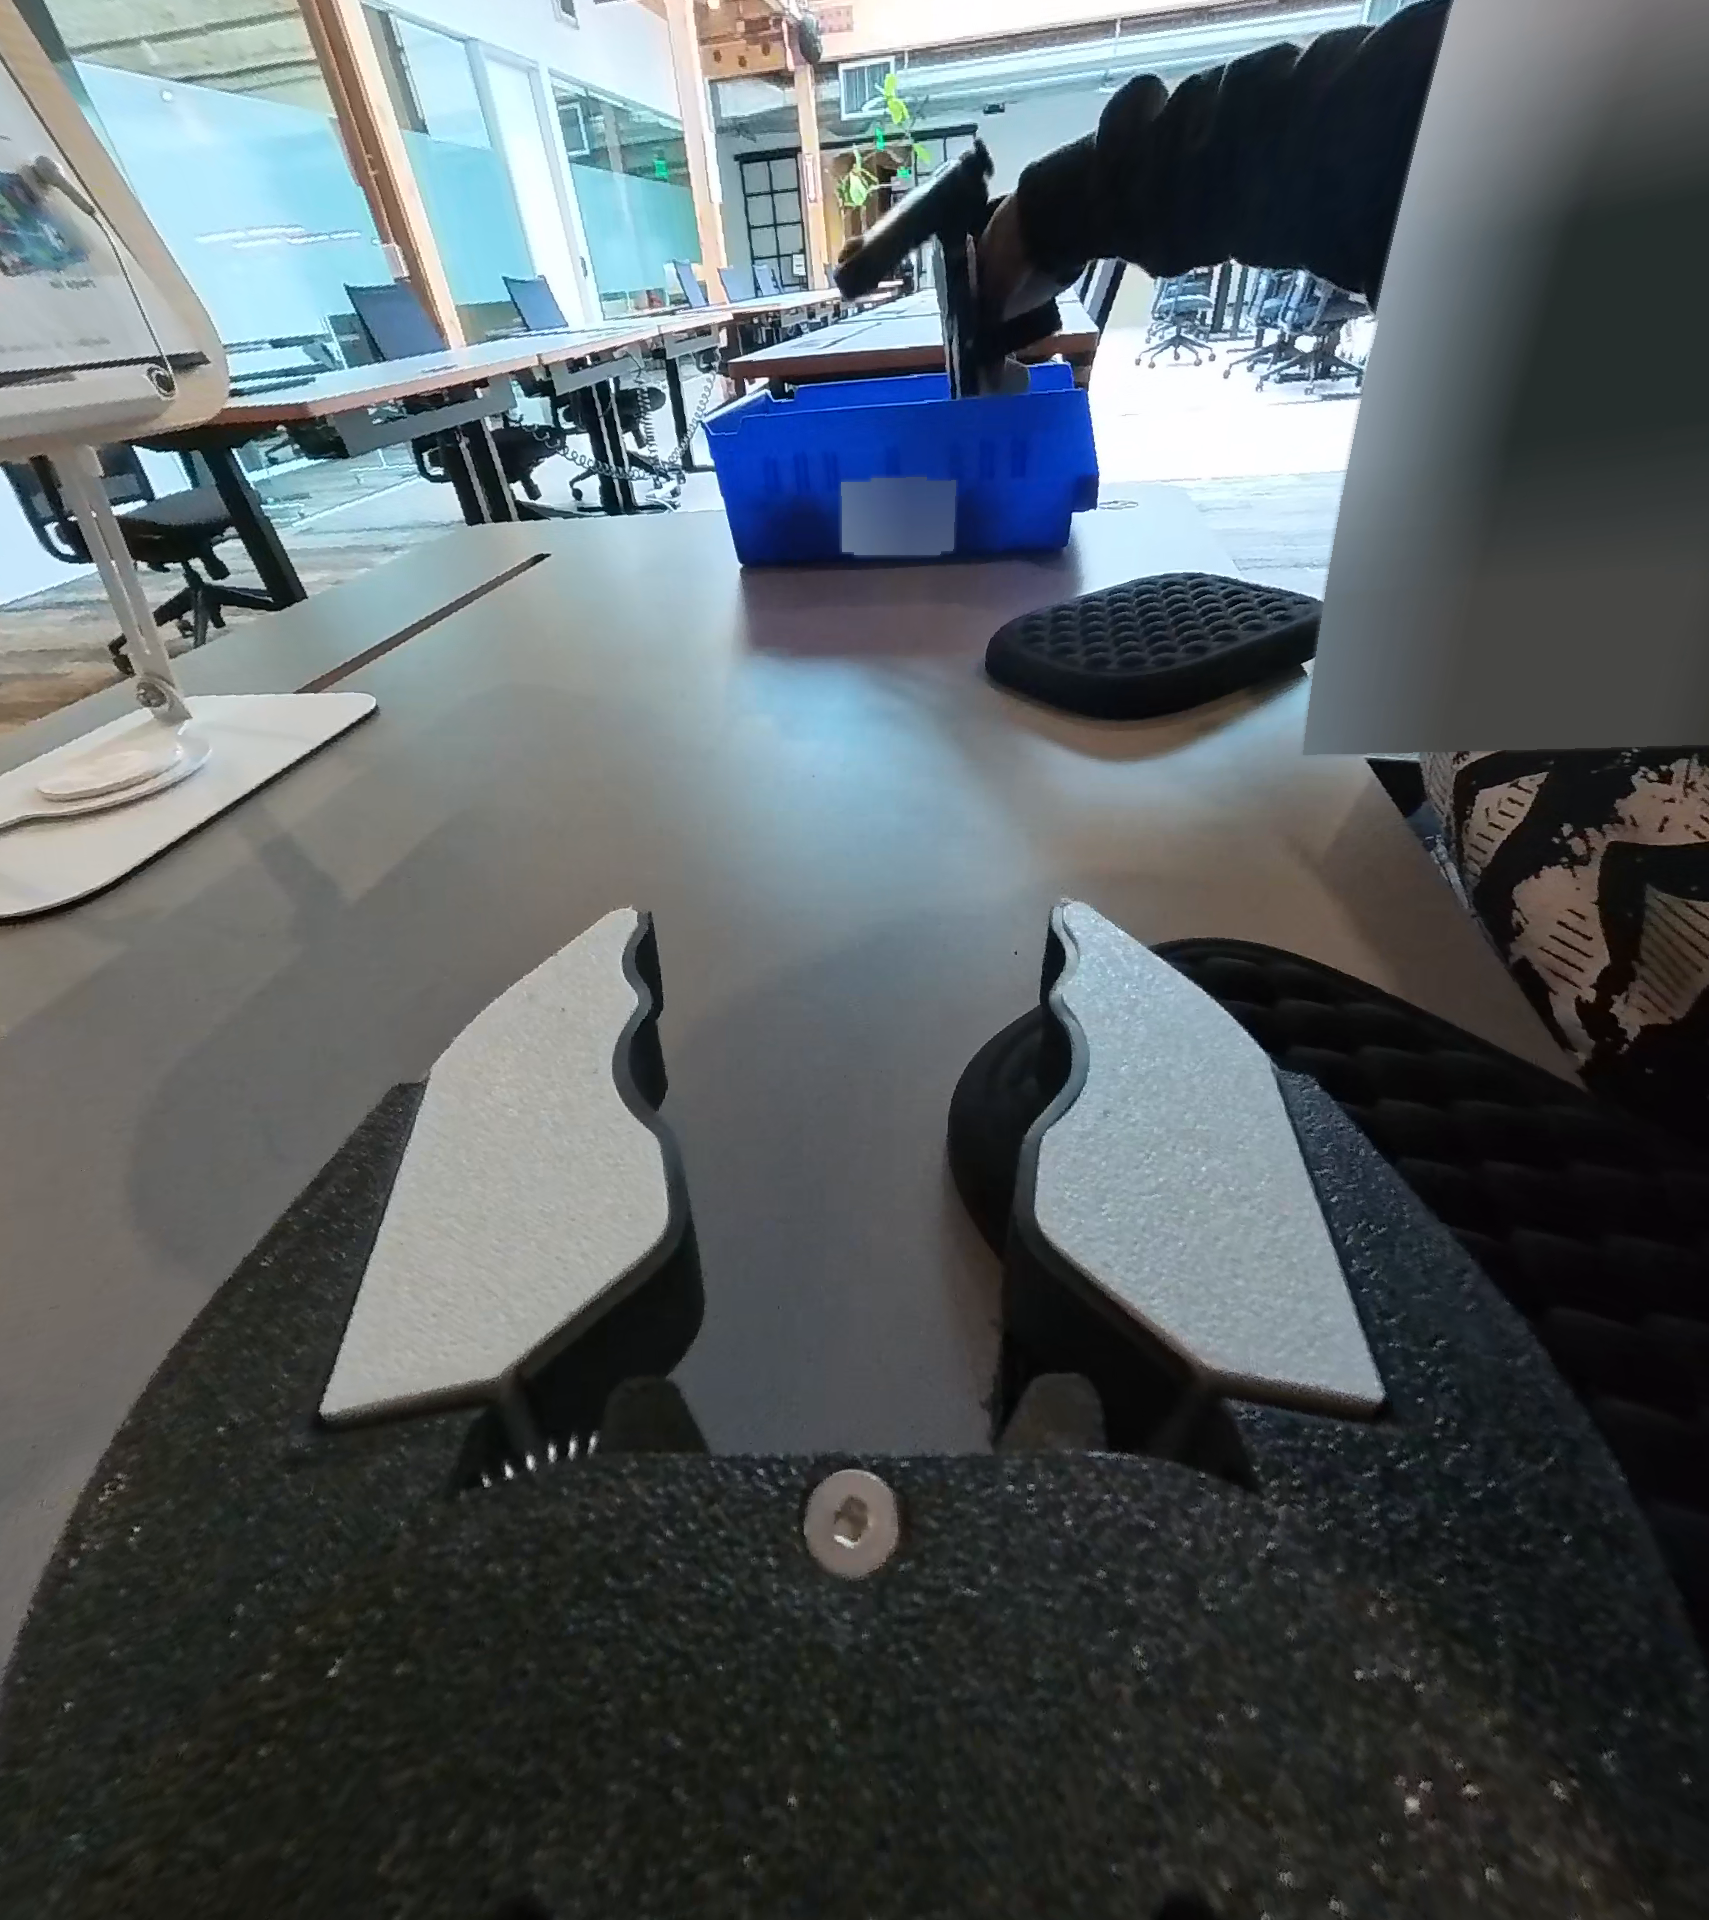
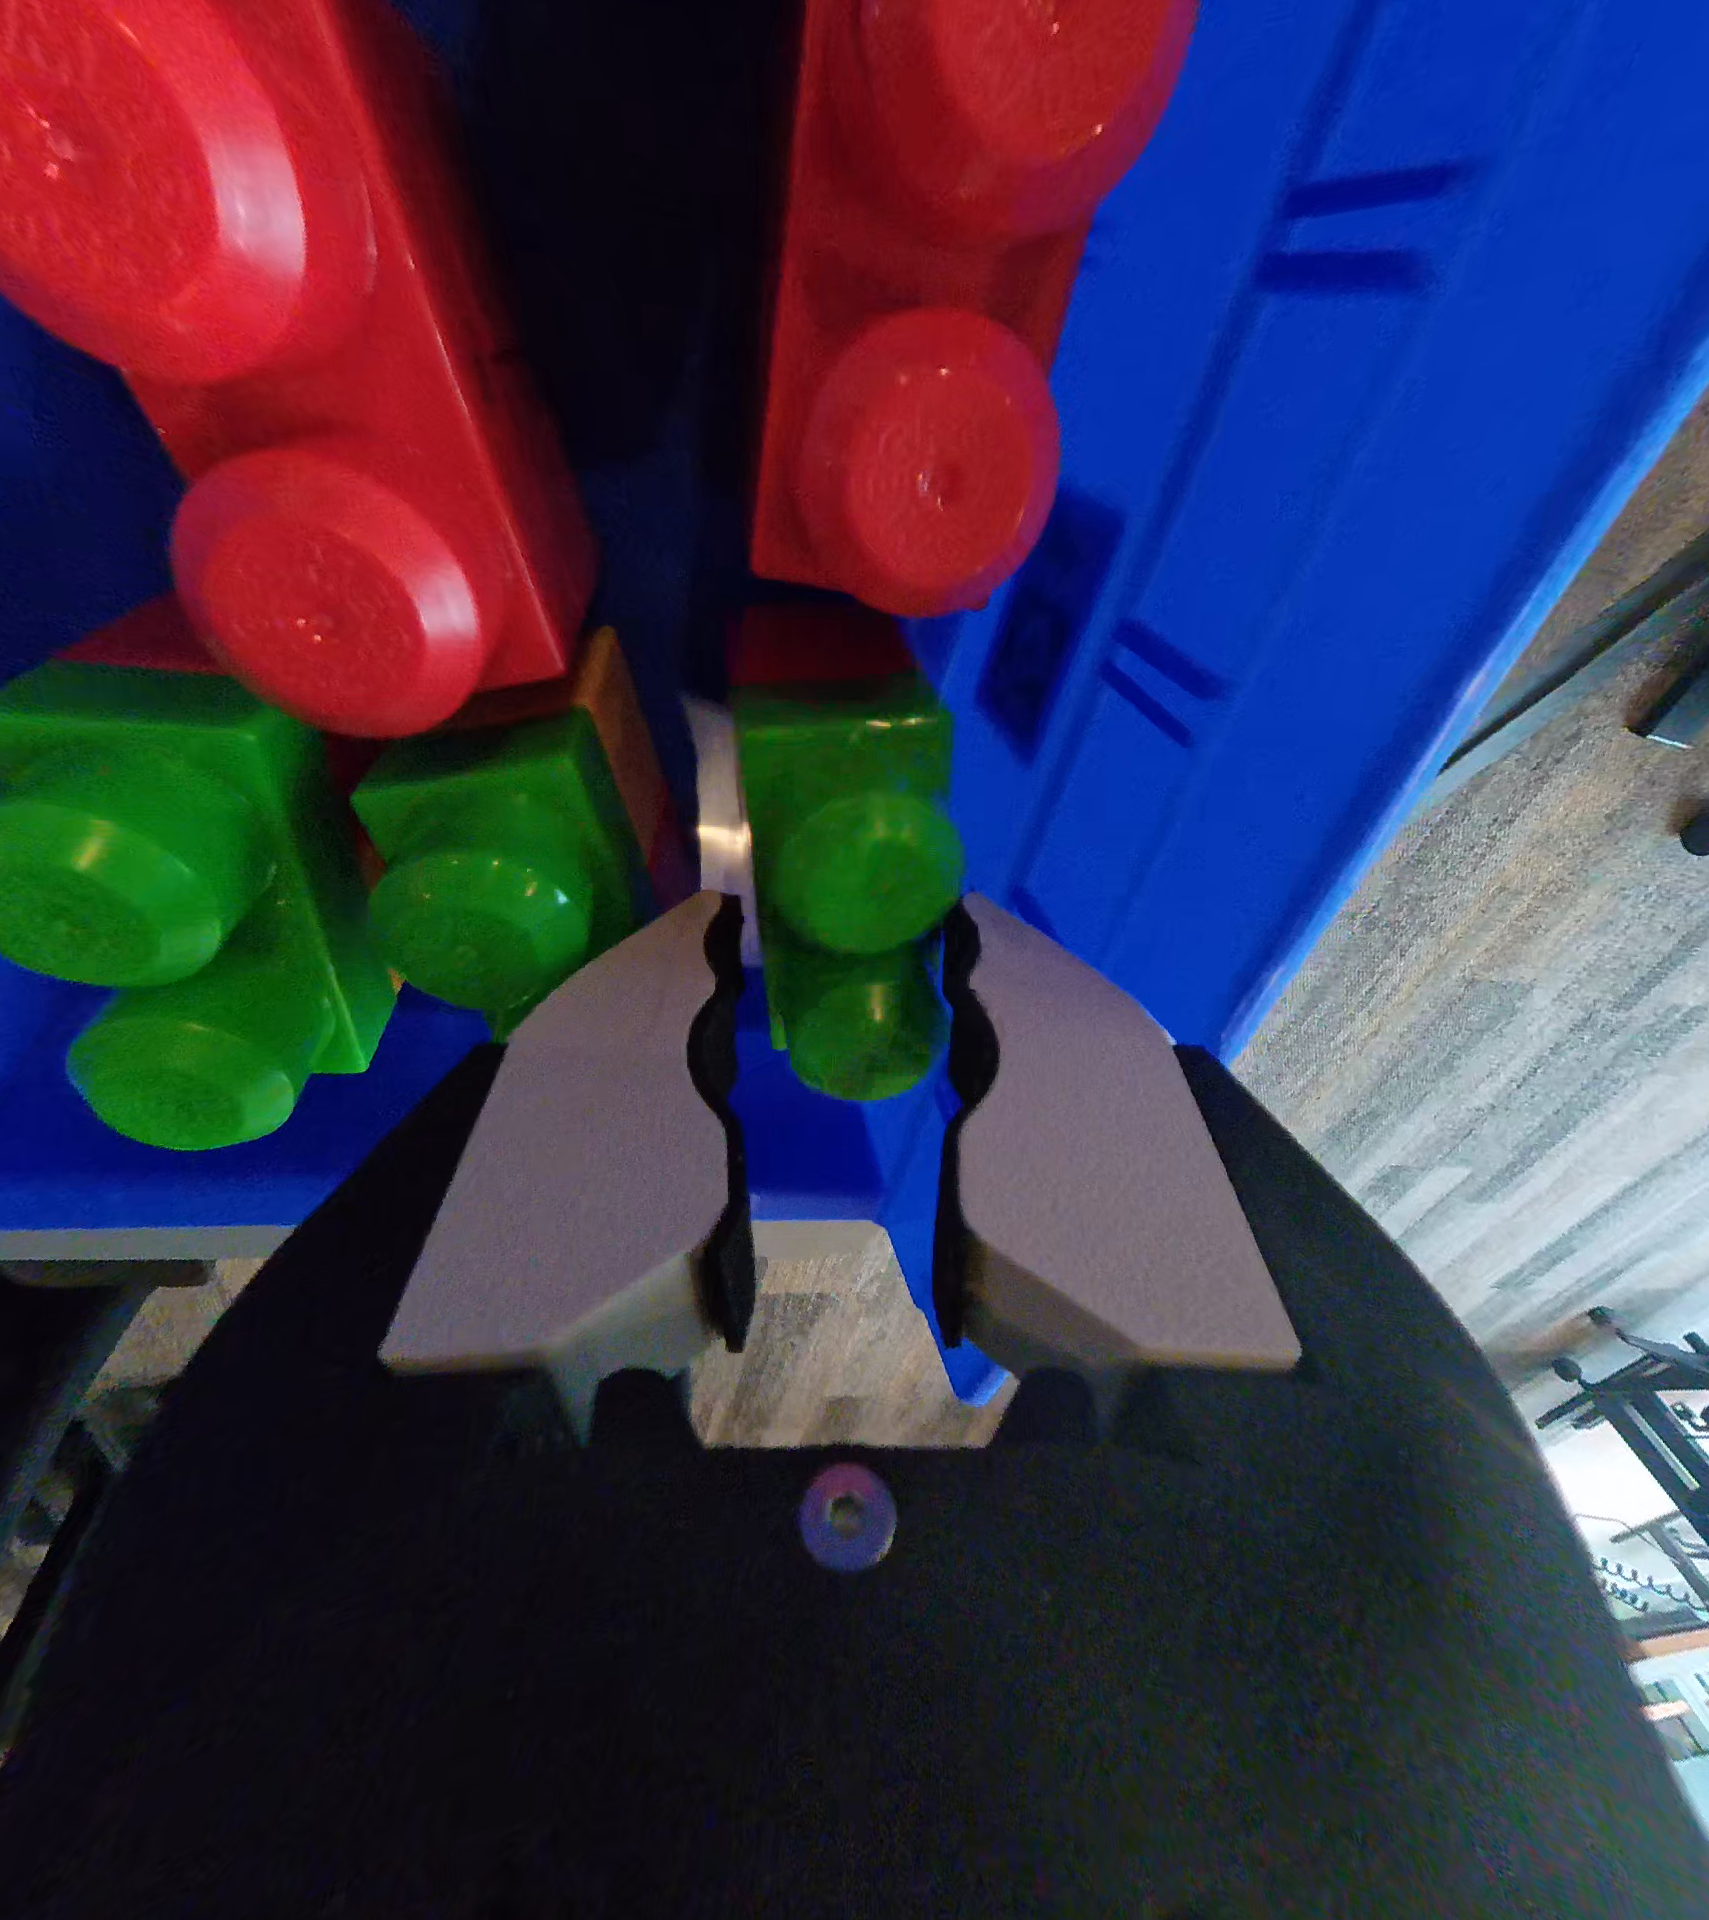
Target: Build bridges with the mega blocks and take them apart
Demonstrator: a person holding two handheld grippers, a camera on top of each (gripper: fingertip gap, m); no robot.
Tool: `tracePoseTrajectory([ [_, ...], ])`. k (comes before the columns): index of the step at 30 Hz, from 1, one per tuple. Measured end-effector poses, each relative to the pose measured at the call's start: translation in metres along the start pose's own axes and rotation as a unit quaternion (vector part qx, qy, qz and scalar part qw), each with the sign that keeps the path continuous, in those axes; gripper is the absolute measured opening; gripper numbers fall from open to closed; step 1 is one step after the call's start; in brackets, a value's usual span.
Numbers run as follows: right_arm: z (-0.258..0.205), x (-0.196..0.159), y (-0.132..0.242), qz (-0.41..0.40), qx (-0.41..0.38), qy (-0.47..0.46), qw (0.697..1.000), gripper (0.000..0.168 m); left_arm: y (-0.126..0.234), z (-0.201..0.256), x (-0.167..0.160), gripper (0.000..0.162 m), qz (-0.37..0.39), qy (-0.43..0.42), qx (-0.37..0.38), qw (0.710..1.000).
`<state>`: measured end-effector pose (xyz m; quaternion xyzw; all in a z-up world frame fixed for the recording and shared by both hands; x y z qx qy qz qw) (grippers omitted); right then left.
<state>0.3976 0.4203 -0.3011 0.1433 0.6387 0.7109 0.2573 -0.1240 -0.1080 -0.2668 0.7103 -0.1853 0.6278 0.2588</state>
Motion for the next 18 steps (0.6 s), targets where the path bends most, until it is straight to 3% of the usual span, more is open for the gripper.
tracePoseTrajectory([
  [8,0.002,-0.005,0.013,0.011,-0.002,-0.005,1.0,0.041,-0.001,0.001,-0.001,0.07,-0.004,-0.005,-0.001,1.0],
  [18,-0.027,0.003,0.111,0.191,-0.03,0.01,0.981,0.059,-0.001,-0.003,-0.001,0.072,-0.002,-0.002,0.011,1.0],
])
Point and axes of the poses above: each gripper's, where its closed fingertips meet, y back along the fingers, x out of its top, z = x × y across the jaws, the point moved 1 cm from there along y, back along the fingers, and after that the axes turned 1 degree about -z, right-handed, at the moved point
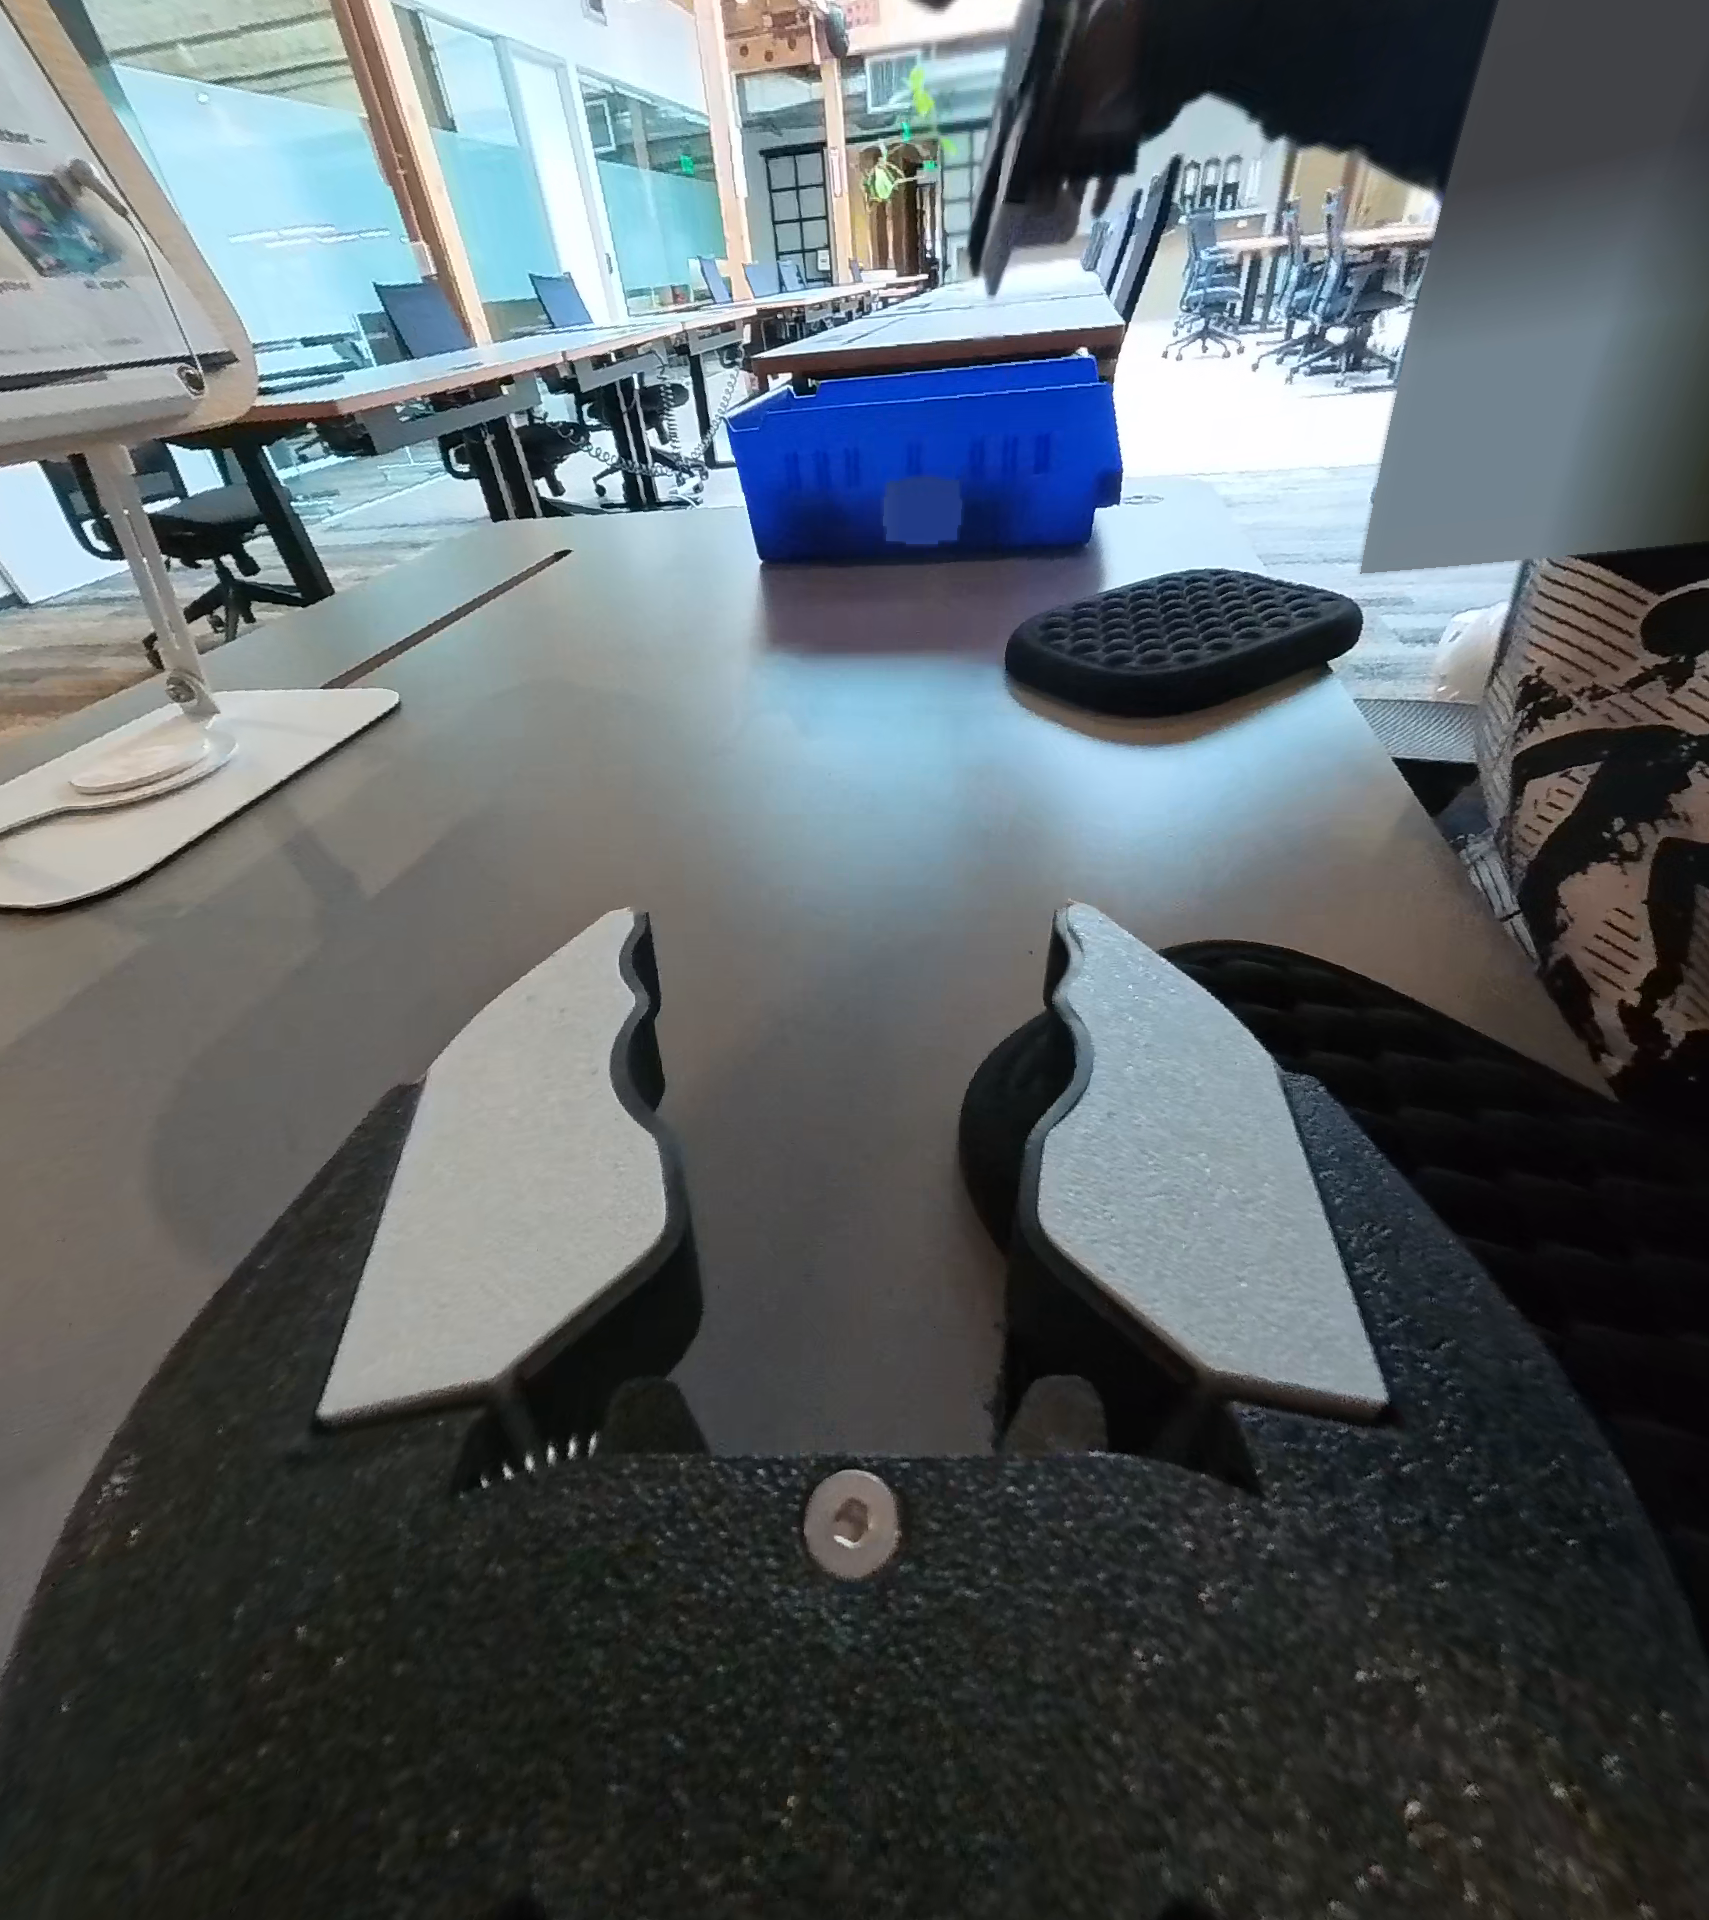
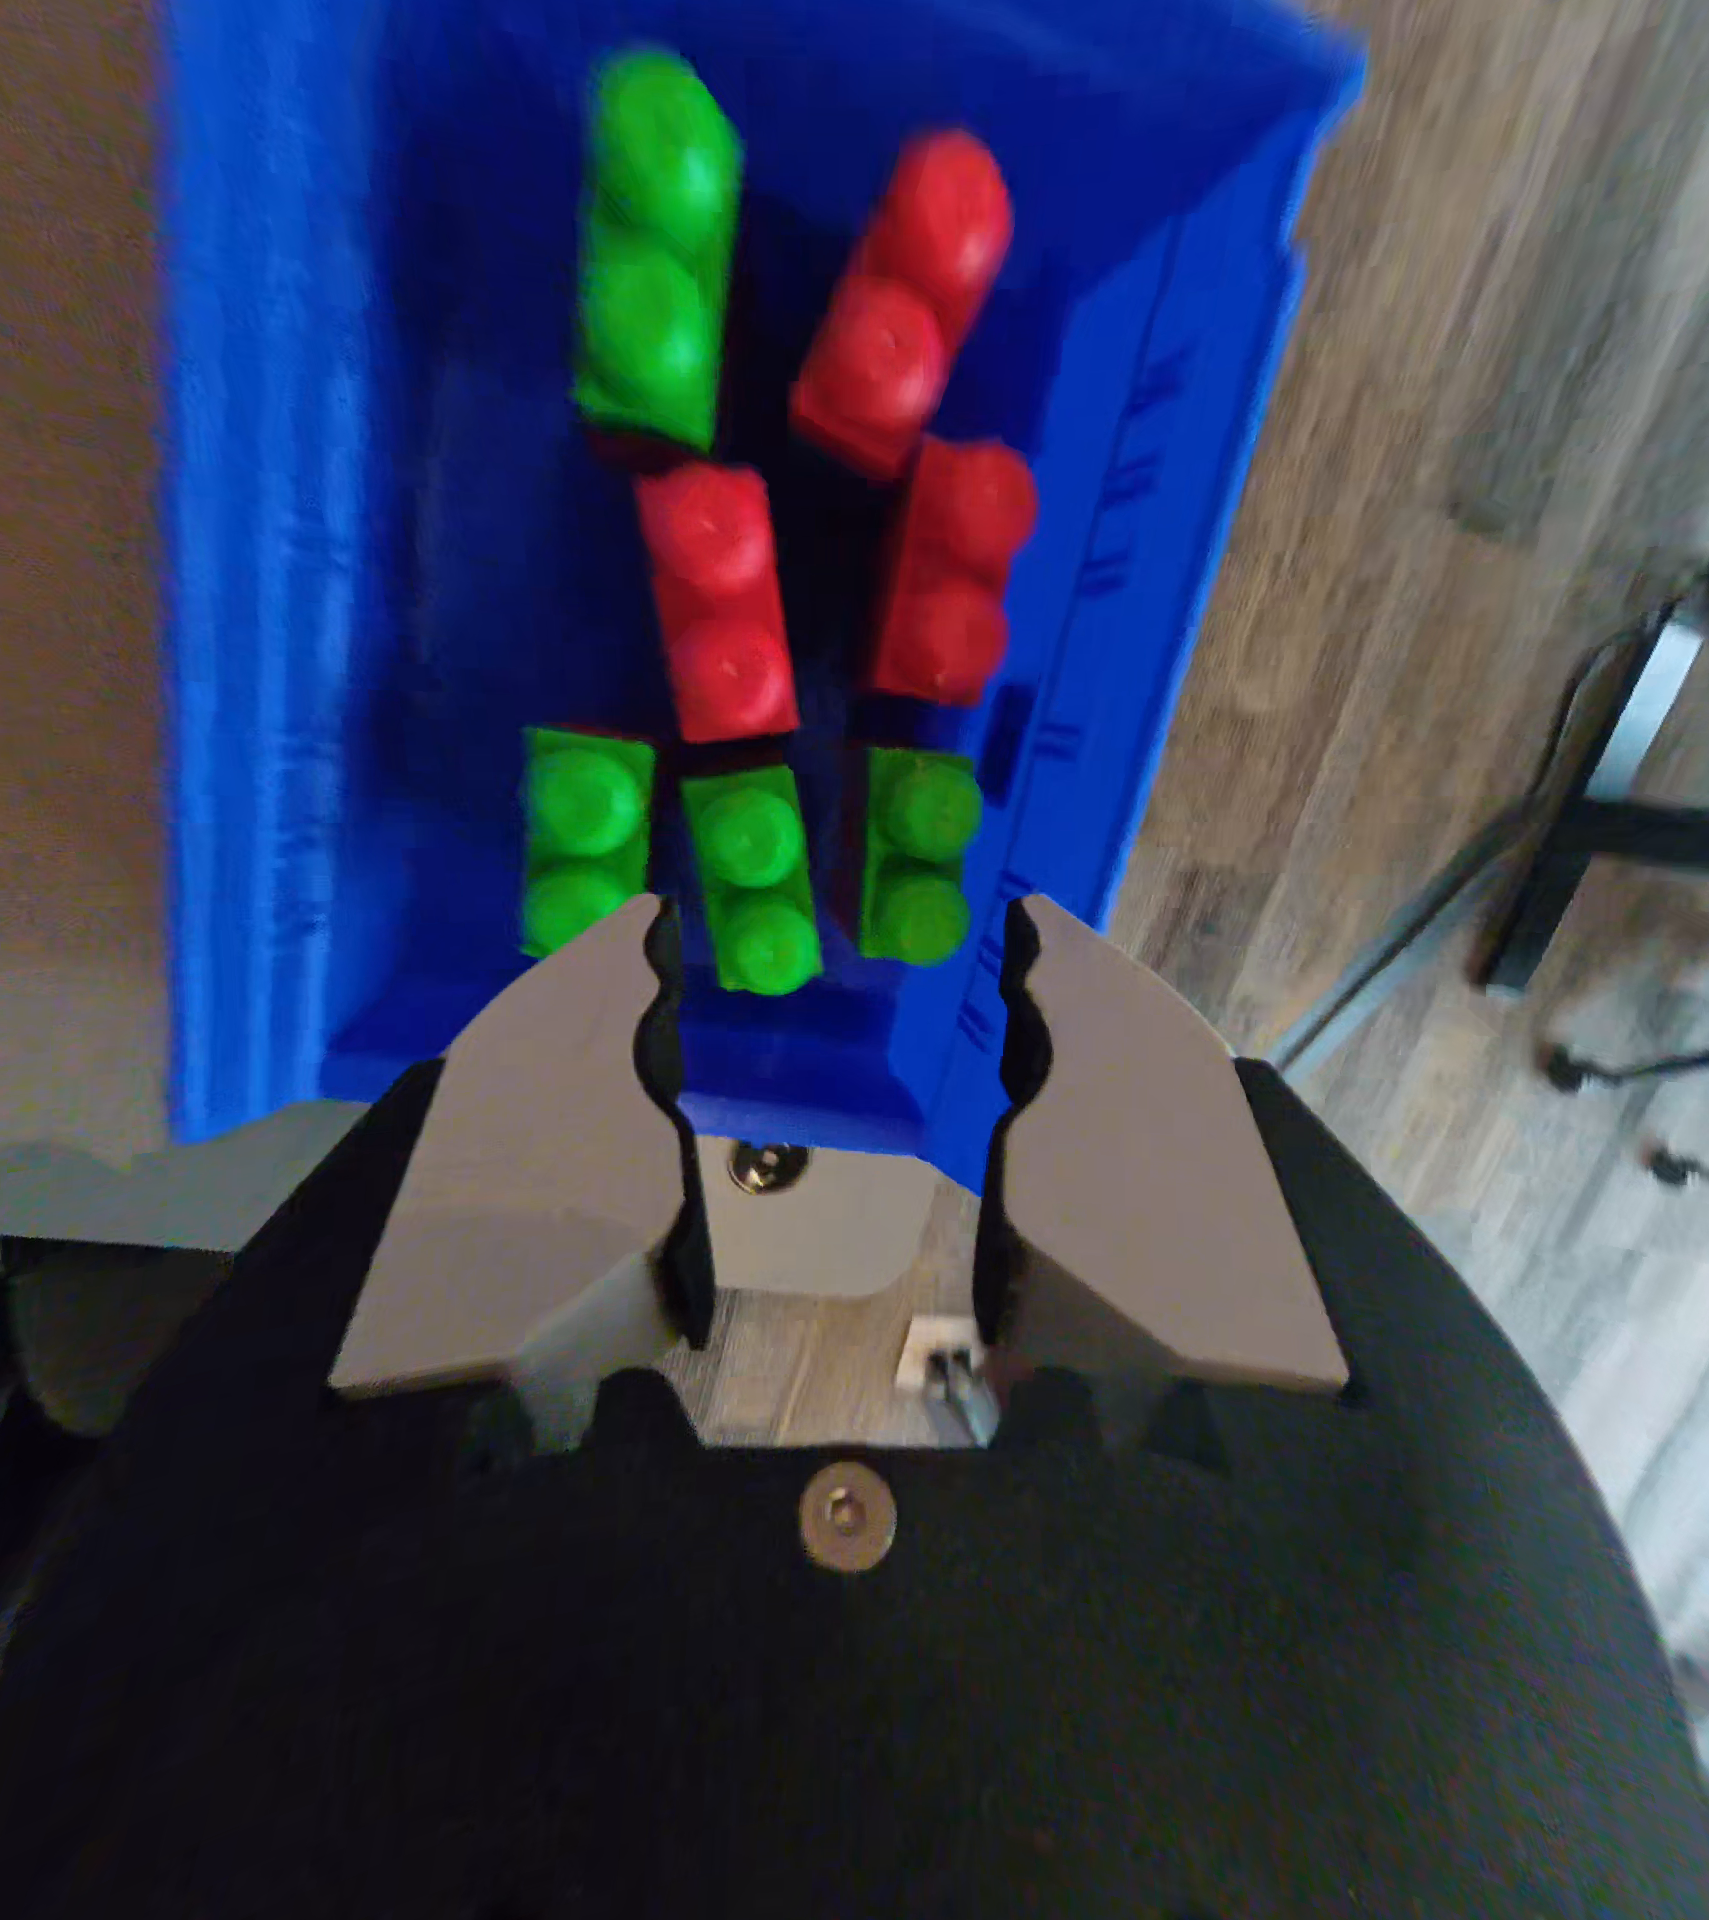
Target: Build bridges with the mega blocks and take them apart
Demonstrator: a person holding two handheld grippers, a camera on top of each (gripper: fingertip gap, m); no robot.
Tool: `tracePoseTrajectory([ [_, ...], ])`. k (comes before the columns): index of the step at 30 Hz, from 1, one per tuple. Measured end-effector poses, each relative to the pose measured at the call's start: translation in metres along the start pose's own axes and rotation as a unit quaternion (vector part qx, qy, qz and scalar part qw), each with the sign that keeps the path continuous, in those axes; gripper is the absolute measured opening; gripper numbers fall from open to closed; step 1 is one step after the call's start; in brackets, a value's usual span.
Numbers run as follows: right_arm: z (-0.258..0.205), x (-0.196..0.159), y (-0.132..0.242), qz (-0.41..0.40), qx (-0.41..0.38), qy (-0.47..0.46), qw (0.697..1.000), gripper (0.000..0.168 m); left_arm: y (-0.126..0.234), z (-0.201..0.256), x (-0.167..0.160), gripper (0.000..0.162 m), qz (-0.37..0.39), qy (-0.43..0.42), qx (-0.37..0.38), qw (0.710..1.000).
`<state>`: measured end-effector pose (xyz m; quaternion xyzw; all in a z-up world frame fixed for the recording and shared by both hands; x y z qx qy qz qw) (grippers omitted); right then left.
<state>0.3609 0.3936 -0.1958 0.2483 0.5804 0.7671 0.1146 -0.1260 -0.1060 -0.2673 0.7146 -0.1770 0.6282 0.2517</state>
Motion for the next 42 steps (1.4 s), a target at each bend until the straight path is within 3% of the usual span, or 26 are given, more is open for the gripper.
tracePoseTrajectory([
  [6,-0.08,0.036,0.047,0.131,0.054,0.062,0.988,0.066,-0.001,-0.003,-0.002,0.073,-0.007,0.007,0.009,1.0],
  [12,-0.188,0.068,0.075,0.257,0.138,0.131,0.947,0.06,-0.002,-0.007,-0.003,0.071,-0.012,0.008,0.024,1.0],
  [22,-0.332,0.09,0.049,0.359,0.254,0.205,0.874,0.059,0.002,-0.011,0.008,0.073,0.002,0.024,0.039,0.999],
  [29,-0.405,0.114,0.038,0.44,0.331,0.239,0.8,0.053,0.027,-0.01,0.058,0.072,0.051,0.03,0.1,0.993],
  [34,-0.431,0.129,0.029,0.481,0.392,0.22,0.752,0.048,0.067,-0.001,0.087,0.07,0.0,0.036,0.169,0.985],
  [37,-0.436,0.128,0.012,0.473,0.387,0.241,0.754,0.049,0.112,-0.004,0.092,0.062,-0.055,0.064,0.246,0.966],
  [42,-0.436,0.125,0.003,0.479,0.405,0.24,0.741,0.048,0.227,-0.016,0.072,0.053,-0.206,0.083,0.416,0.882],
])
Point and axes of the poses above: each gripper's, where its closed fingertips meet, y back along the fingers, x out of its top, z = x × y across the jaws, the point moved 1 cm from there along y, back along the fingers, and after that the axes turned 1 degree about -z, right-handed, at the moved point
